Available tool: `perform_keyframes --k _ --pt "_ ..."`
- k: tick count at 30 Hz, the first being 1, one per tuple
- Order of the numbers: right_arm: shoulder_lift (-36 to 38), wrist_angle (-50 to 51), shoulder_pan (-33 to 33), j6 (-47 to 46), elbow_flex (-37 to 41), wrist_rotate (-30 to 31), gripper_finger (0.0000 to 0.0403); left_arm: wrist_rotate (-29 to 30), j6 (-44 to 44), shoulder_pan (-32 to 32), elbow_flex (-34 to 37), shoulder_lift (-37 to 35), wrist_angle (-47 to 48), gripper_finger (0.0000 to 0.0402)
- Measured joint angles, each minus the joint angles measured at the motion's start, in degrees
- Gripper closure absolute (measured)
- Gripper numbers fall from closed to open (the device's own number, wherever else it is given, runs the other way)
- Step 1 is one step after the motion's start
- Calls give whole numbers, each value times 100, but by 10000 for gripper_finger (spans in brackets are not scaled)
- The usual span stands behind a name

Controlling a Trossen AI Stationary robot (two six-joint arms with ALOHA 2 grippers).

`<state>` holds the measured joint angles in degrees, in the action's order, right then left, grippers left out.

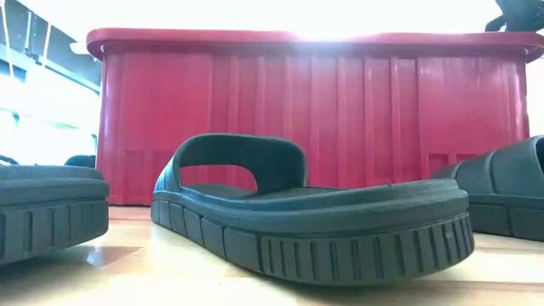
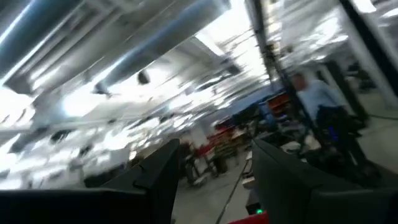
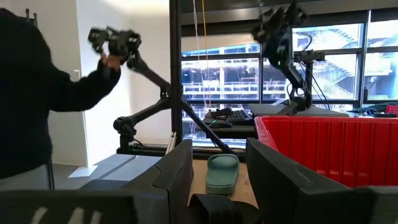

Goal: Pick and place slides into bin
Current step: Put the right green slipper into the red bin

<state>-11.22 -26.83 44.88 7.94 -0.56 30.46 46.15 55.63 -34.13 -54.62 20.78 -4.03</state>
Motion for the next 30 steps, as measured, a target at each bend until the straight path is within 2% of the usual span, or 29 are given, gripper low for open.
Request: perform_keyframes --k 3,6,11,13,15,17,19,21,23,26,30 --pt "0 -24 0 2 0 19 263 46 -39 -2 -735 340 124 218" --pt "-7 -294 2 -73 0 290 263 111 -41 0 -1250 564 107 218" --pt "-7 -1249 -2 119 -25 441 263 170 -237 -2 -1476 684 170 218" --pt "-7 -1608 -3 223 -258 156 263 182 -527 -2 -1470 684 228 218" --pt "-2 -1572 -2 607 -649 -498 263 239 -841 -2 -1468 682 471 218" --pt "-99 -1128 -2 926 -1199 -1172 263 259 -1136 -2 -1463 691 772 218" --pt "-350 -511 2 1062 -1927 -1358 263 255 -1463 -2 -1463 718 1089 218" --pt "-745 225 0 1098 -2783 -1086 263 233 -1666 -2 -1463 780 1348 218" --pt "-1348 868 -2 1029 -3702 -545 263 206 -1772 -2 -1457 846 1504 218" --pt "-2329 1330 -4 1014 -4996 94 263 202 -1982 -2 -1456 923 1536 218" --pt "-3419 1621 -2 984 -6536 259 263 186 -2018 -2 -1459 1001 1654 218"
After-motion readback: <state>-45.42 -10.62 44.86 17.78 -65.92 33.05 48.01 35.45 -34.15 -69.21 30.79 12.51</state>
